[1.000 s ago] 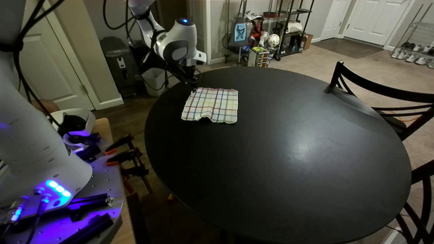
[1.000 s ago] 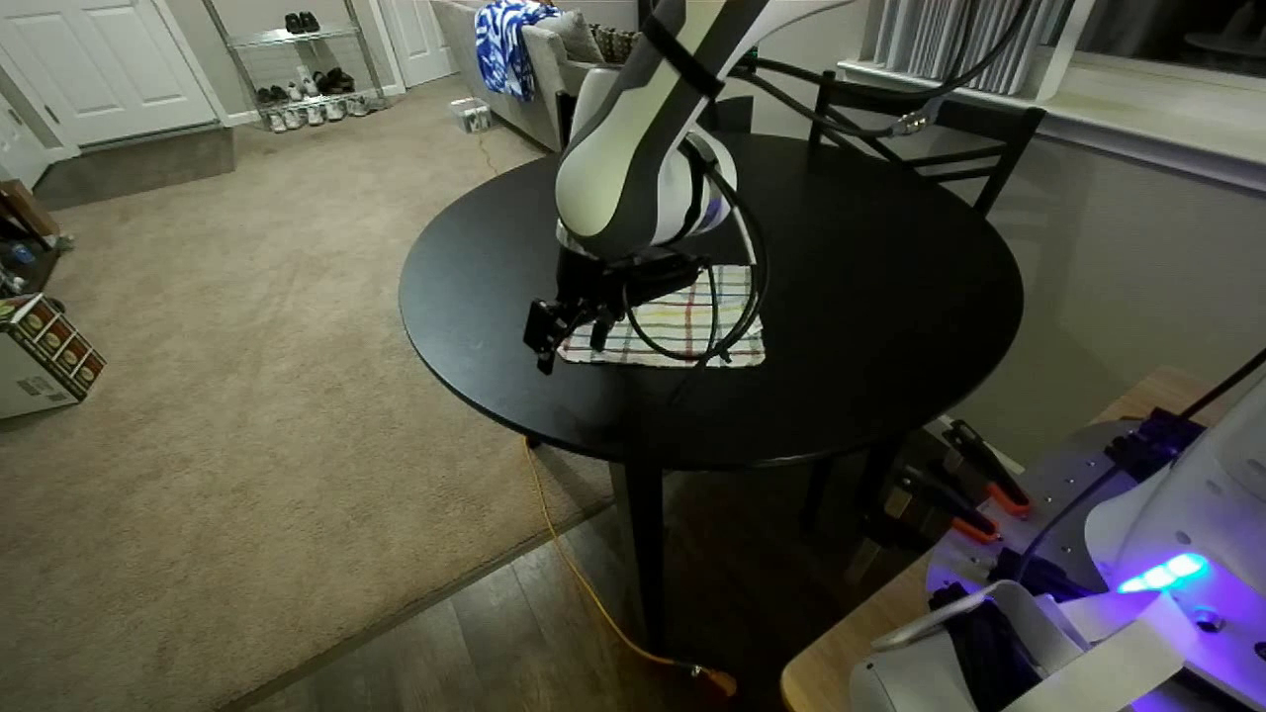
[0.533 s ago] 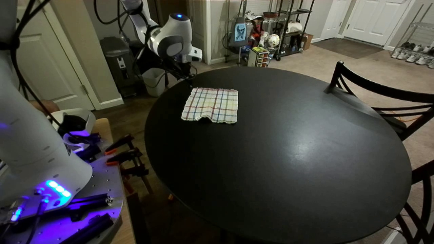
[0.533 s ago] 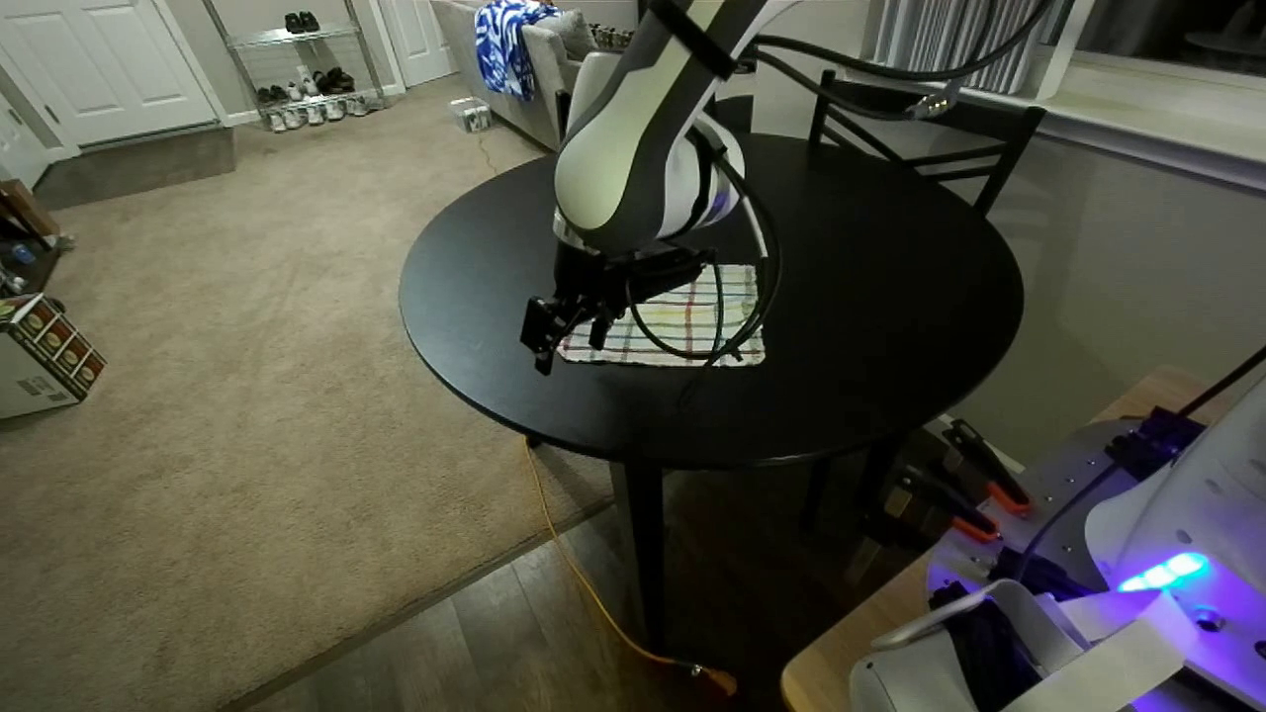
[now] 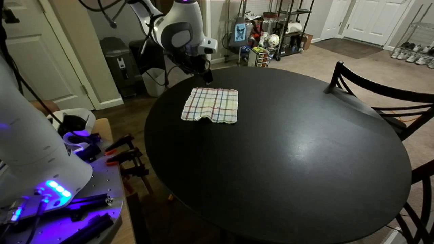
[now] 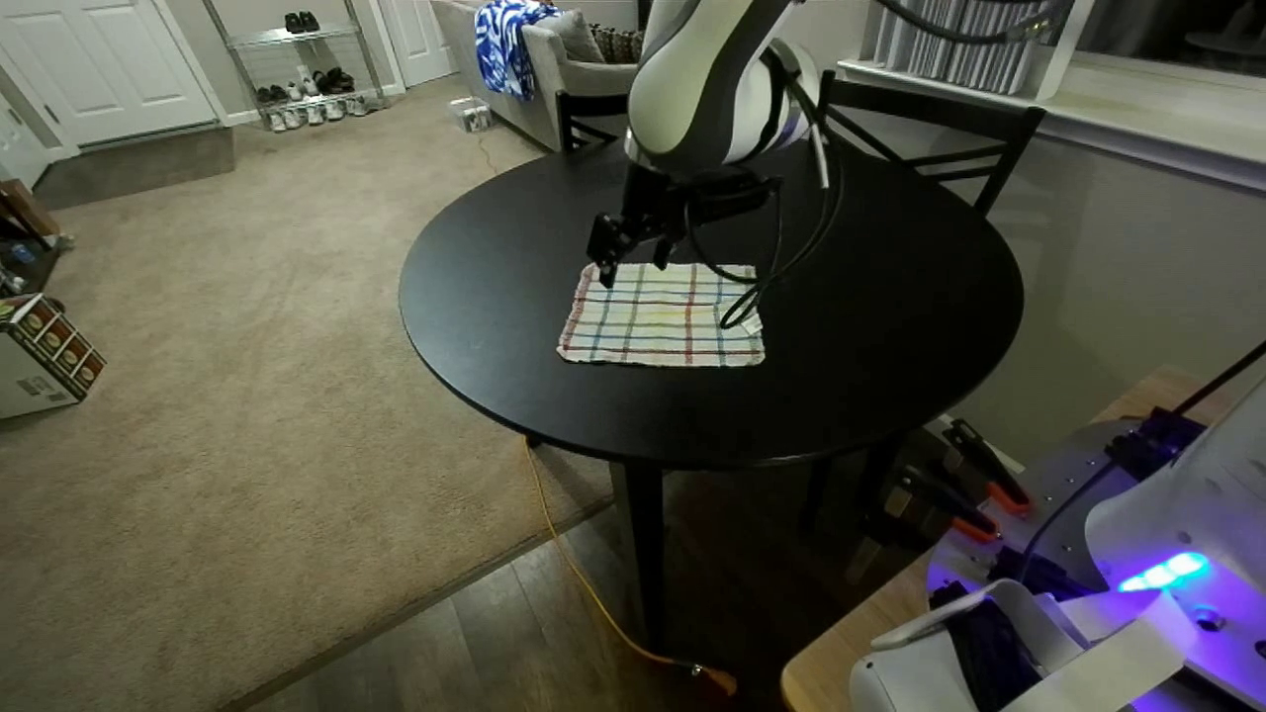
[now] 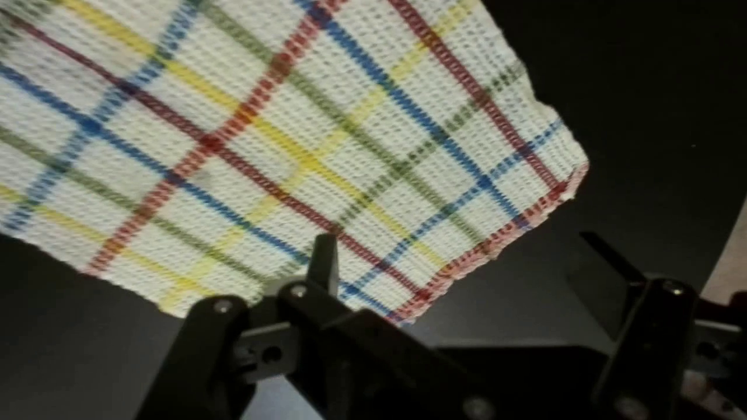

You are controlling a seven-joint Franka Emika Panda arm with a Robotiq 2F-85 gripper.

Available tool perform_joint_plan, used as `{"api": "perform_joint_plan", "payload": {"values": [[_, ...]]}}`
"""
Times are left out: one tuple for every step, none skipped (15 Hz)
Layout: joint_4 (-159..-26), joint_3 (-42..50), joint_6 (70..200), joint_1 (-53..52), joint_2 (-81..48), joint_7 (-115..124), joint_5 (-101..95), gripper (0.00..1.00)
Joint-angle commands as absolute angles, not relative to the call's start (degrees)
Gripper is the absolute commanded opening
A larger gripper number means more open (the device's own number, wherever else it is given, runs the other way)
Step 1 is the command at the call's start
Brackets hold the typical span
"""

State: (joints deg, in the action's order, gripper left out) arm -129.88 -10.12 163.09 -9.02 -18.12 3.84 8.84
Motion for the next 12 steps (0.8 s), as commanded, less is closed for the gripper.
{"api": "perform_joint_plan", "payload": {"values": [[-141.6,-7.0,164.4,-9.7,-5.8,10.1,7.8,1.00],[-143.7,-6.6,163.5,-9.4,-2.7,10.8,7.7,1.00],[-145.2,-6.3,163.3,-9.1,-0.6,11.3,7.5,1.00],[-146.1,-5.9,162.9,-8.7,0.9,11.8,7.1,1.00],[-147.2,-5.6,162.3,-8.3,2.7,12.6,6.5,1.00],[-148.0,-5.5,161.8,-7.9,4.2,12.6,6.7,1.00],[-148.7,-5.5,161.2,-7.6,5.7,12.4,7.2,1.00],[-149.3,-5.4,160.8,-7.3,6.8,11.9,7.8,1.00],[-149.6,-5.3,160.3,-7.0,7.7,11.8,7.9,1.00],[-149.9,-5.2,159.6,-6.8,8.5,11.6,8.1,1.00],[-150.2,-5.2,158.8,-6.3,9.2,11.8,7.0,1.00],[-148.2,-5.4,160.7,-6.9,6.1,10.2,8.5,1.00]]}}
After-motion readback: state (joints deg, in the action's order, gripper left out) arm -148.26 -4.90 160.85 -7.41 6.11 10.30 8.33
